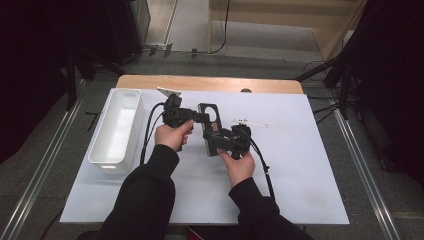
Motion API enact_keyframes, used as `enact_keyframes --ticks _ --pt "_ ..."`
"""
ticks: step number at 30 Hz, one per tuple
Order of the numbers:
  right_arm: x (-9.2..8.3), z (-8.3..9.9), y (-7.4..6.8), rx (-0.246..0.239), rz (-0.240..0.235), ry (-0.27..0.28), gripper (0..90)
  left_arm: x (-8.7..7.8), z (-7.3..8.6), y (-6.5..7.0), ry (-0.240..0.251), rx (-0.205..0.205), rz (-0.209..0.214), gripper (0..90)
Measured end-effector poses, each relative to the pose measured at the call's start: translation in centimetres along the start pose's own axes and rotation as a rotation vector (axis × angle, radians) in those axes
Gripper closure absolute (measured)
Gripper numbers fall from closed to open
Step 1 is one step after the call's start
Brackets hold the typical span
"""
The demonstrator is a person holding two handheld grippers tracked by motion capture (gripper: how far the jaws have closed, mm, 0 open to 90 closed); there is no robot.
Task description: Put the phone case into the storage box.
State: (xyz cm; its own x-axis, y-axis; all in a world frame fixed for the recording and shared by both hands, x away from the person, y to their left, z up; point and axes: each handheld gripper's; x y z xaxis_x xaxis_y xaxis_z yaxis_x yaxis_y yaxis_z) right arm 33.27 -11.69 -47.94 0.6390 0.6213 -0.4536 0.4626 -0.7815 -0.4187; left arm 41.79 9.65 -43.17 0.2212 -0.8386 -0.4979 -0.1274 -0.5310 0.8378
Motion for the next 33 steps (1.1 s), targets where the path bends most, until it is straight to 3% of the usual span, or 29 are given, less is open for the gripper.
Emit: enact_keyframes --ticks 27,33 --pt "-0.42 -0.35 -0.27 -0.060 0.022 0.004 10.1 -0.18 0.13 0.38 0.001 0.025 0.017 79.6" --pt "-0.40 -0.39 -0.08 -0.043 0.000 -0.003 10.0 -0.15 0.13 0.41 -0.003 0.027 0.020 79.7"
Point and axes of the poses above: each handheld gripper's, and its own axes: x roughly forward along the jaws, z roughly out of its underside, y roughly to its right, and after that the axes turned 9 degrees about -x, right-handed
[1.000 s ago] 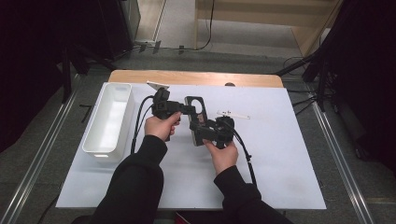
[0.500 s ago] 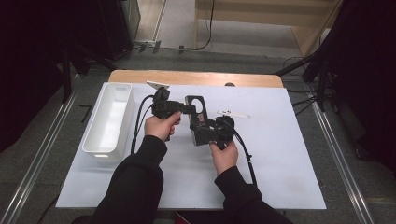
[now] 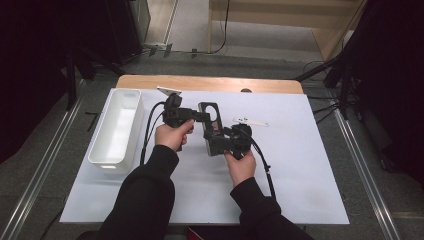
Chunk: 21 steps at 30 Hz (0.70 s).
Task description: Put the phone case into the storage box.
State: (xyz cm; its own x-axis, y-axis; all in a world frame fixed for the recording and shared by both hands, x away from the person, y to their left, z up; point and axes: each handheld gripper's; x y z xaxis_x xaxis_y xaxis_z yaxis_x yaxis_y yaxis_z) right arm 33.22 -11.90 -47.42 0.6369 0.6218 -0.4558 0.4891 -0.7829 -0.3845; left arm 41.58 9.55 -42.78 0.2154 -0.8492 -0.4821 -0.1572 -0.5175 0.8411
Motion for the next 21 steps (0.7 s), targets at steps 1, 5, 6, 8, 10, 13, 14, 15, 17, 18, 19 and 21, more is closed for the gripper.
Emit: enact_keyframes --ticks 1,5,6,8,10,13,14,15,17,18,19,21 --pt "0.0 0.0 0.0 0.000 -0.003 -0.001 10.0 0.0 0.0 0.0 0.000 0.000 -0.003 79.8" --pt "0.0 -0.1 -0.2 -0.023 -0.003 -0.005 9.9 0.0 0.0 0.0 -0.004 0.003 -0.002 80.0" --pt "0.0 -0.1 -0.2 -0.020 -0.009 -0.006 9.9 0.0 0.0 0.0 -0.005 0.004 -0.001 80.0" --pt "0.0 -0.1 -0.2 -0.031 -0.038 -0.009 0.0 0.0 0.0 0.0 -0.004 0.007 0.001 80.0" --pt "0.0 -0.1 -0.2 -0.042 -0.063 -0.012 0.0 -0.1 0.0 0.1 -0.002 0.006 -0.002 80.0" --pt "-0.3 -0.1 -0.3 -0.050 -0.070 -0.029 0.0 -0.2 0.0 0.1 -0.003 0.015 0.001 80.0" --pt "-0.4 -0.1 -0.3 -0.056 -0.073 -0.028 0.0 -0.3 0.0 0.1 -0.002 0.020 0.000 80.0" --pt "-0.6 -0.2 -0.3 -0.052 -0.083 -0.027 0.0 -0.3 0.0 0.1 -0.002 0.020 0.000 80.0" --pt "-1.0 -0.3 -0.3 -0.052 -0.095 -0.025 0.0 -0.5 0.0 0.2 -0.001 0.031 -0.001 80.0" --pt "-1.0 -0.3 -0.3 -0.052 -0.095 -0.025 0.0 -0.6 0.0 0.2 -0.003 0.039 0.002 80.0" --pt "-1.2 -0.4 -0.3 -0.058 -0.104 -0.023 0.0 -0.7 0.0 0.2 -0.003 0.049 0.002 80.0" --pt "-1.9 -0.6 -0.1 -0.067 -0.134 -0.025 0.0 -0.9 0.0 0.3 -0.011 0.066 0.002 80.0"
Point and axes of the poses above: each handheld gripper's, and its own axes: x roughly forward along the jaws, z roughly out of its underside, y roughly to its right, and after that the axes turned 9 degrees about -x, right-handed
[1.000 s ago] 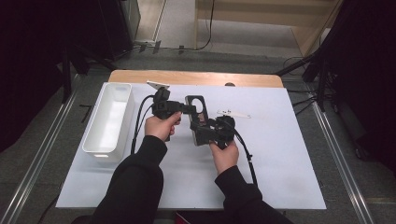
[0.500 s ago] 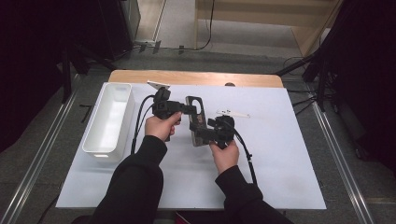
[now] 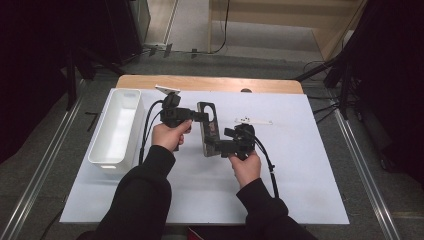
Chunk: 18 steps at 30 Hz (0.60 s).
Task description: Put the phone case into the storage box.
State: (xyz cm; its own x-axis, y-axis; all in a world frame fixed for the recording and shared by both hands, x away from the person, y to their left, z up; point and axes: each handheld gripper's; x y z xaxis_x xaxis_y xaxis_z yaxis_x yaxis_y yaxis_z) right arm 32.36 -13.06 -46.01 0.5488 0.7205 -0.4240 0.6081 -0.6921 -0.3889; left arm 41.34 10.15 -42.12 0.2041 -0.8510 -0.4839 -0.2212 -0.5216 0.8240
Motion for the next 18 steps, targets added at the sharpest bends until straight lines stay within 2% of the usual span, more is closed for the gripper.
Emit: enact_keyframes --ticks 2,5,10,14,18 --pt "-0.6 -0.2 0.1 0.002 0.000 0.002 0.0 -0.3 0.1 0.2 -0.008 0.028 -0.005 80.0" --pt "-1.2 -0.5 0.5 -0.001 -0.011 -0.004 0.0 -0.5 0.2 0.3 -0.017 0.048 -0.005 80.0" --pt "-2.0 -0.9 0.9 -0.017 -0.021 -0.009 0.0 -0.6 0.2 0.2 -0.027 0.055 -0.007 80.0" --pt "-2.3 -1.3 1.4 -0.019 -0.037 -0.049 0.0 -0.7 0.2 0.2 -0.034 0.080 0.003 80.0" --pt "-2.6 -1.4 1.7 -0.021 -0.058 -0.065 0.0 -0.7 0.3 0.3 -0.053 0.109 0.005 80.1"
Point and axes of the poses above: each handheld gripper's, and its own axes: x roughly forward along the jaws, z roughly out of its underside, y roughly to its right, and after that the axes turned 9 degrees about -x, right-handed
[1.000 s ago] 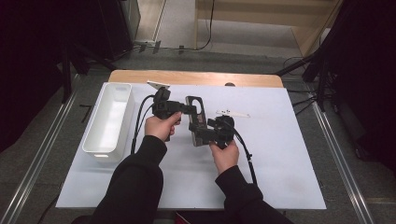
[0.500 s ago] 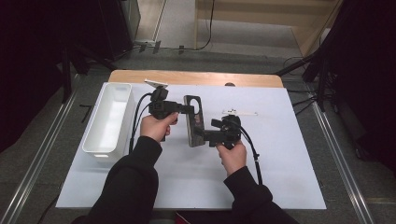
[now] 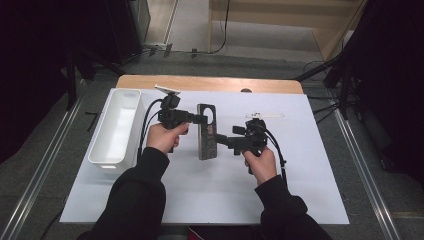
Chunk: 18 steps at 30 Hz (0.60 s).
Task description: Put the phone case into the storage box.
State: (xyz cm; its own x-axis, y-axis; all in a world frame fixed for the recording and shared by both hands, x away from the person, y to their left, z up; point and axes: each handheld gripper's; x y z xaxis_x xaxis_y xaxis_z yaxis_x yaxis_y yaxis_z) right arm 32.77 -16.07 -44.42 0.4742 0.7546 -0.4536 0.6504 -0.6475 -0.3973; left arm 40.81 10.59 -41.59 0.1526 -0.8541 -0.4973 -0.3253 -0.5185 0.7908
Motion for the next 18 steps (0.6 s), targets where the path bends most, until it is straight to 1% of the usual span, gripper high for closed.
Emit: enact_keyframes --ticks 3,5,6,9,10,11,15,16,18 --pt "-0.1 0.0 0.2 -0.004 -0.009 -0.013 0.0 -0.1 0.1 0.1 -0.009 0.017 0.015 80.0" --pt "-0.2 -0.1 0.3 -0.003 0.005 -0.034 0.0 -0.1 0.2 0.1 -0.017 0.031 0.014 80.0" --pt "-0.3 -0.2 0.4 -0.010 0.016 -0.047 0.0 -0.2 0.2 0.2 -0.019 0.035 0.016 80.1" --pt "-0.4 -0.2 0.4 -0.017 0.021 -0.057 0.0 -0.2 0.3 0.3 -0.025 0.046 0.031 80.0" --pt "-0.5 -0.3 0.4 -0.020 0.019 -0.055 0.0 -0.2 0.3 0.4 -0.029 0.049 0.032 80.0" --pt "-0.8 -0.3 0.6 -0.018 0.010 -0.039 0.0 -0.3 0.4 0.4 -0.035 0.058 0.034 80.1" --pt "-1.1 -0.5 0.8 -0.015 0.002 -0.028 0.0 -0.3 0.7 0.7 -0.050 0.078 0.046 80.0" --pt "-1.2 -0.6 1.0 -0.014 -0.001 -0.026 0.0 -0.3 0.9 0.9 -0.056 0.088 0.048 80.0" --pt "-1.3 -0.6 1.0 -0.013 0.008 -0.025 0.0 -0.3 1.0 0.9 -0.061 0.093 0.048 80.0"
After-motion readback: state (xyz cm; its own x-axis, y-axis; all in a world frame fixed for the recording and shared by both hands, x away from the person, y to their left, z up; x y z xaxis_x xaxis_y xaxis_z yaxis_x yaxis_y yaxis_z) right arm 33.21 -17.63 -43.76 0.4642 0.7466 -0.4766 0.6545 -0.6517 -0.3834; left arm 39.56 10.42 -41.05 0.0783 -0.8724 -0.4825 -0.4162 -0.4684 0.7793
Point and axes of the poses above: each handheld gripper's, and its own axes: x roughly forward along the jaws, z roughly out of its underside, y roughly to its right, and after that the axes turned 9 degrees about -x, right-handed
